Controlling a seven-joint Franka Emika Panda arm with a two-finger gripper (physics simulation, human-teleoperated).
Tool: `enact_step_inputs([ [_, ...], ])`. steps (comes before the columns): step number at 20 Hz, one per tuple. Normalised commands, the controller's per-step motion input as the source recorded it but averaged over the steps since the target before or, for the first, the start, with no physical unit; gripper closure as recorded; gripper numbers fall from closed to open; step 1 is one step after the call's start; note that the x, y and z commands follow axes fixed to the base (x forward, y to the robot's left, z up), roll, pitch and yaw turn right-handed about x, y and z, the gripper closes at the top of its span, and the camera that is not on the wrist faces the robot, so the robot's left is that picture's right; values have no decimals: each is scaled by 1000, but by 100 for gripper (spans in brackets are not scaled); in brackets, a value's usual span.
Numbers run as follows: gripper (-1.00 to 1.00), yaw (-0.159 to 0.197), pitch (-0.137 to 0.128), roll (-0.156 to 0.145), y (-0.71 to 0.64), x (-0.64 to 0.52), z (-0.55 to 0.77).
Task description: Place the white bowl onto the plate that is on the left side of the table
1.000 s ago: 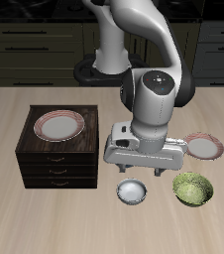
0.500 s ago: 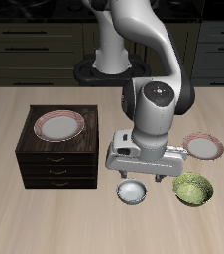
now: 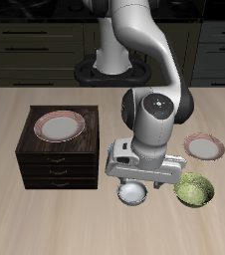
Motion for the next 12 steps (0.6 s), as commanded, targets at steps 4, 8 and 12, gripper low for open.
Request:
enact_step_inputs([
  [4,-100,-1,29,15,103,-33,-231],
  [8,-100,7,28,7,72,-3,-217],
  [12,-100,0,27,-3,11,4,-195],
])
